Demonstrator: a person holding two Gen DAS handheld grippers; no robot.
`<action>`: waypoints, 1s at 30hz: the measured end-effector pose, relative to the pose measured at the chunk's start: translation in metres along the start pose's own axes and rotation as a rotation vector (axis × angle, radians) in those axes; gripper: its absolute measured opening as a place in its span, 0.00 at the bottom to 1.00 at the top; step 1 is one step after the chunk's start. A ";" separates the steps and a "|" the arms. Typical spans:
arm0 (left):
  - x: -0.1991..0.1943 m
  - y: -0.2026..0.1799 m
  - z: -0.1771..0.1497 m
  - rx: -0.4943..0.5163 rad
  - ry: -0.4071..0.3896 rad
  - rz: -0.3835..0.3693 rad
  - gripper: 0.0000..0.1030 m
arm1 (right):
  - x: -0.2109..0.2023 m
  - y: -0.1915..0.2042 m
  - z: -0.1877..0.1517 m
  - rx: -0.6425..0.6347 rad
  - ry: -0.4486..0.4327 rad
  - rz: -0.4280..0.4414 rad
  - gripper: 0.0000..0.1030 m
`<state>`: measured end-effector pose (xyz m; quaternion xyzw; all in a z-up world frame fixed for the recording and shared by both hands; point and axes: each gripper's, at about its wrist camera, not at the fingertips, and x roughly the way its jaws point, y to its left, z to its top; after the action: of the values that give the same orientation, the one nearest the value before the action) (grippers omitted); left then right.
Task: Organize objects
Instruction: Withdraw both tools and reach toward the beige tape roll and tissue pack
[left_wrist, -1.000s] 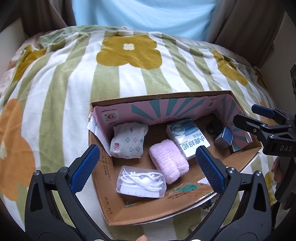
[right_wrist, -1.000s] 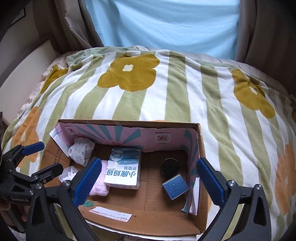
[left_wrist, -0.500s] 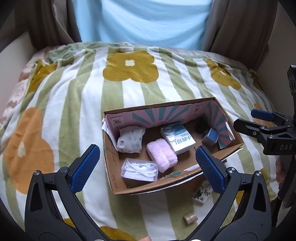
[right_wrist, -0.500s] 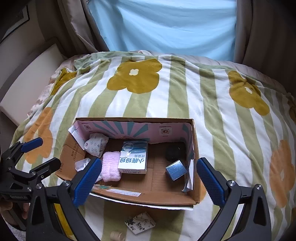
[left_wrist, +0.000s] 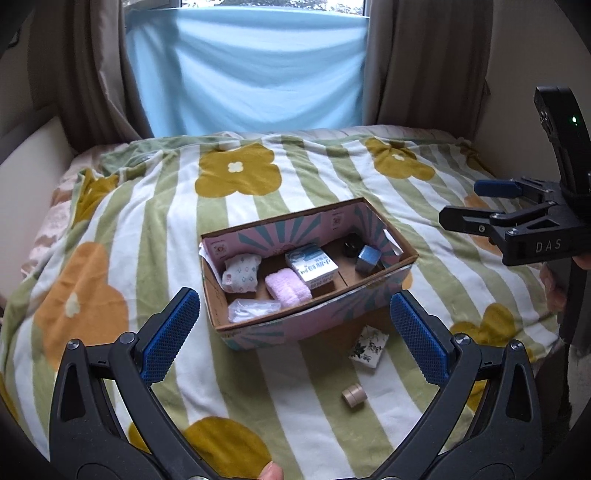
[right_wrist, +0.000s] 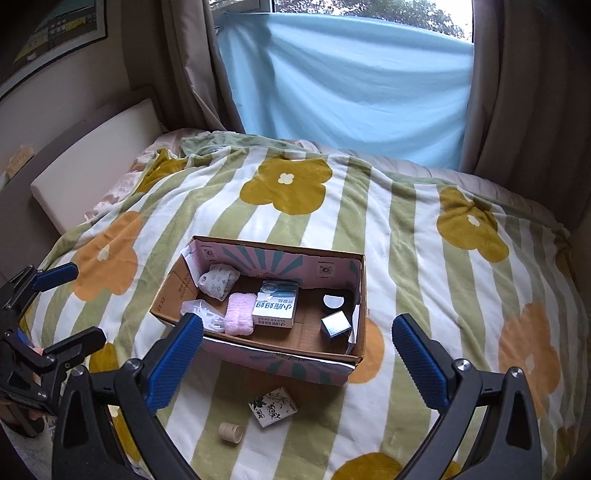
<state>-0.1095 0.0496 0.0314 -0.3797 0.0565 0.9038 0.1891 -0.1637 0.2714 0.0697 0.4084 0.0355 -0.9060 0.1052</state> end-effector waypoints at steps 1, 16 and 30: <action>-0.002 -0.005 -0.008 0.006 0.002 -0.003 1.00 | -0.003 0.002 -0.005 -0.016 -0.002 0.000 0.99; 0.039 -0.049 -0.122 0.145 0.111 -0.182 1.00 | 0.025 0.035 -0.110 -0.295 0.003 0.075 0.99; 0.127 -0.064 -0.186 0.289 0.224 -0.247 0.99 | 0.111 0.038 -0.177 -0.388 0.137 0.125 0.99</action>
<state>-0.0421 0.1012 -0.1865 -0.4506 0.1589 0.8085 0.3435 -0.0973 0.2427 -0.1297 0.4428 0.1909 -0.8439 0.2352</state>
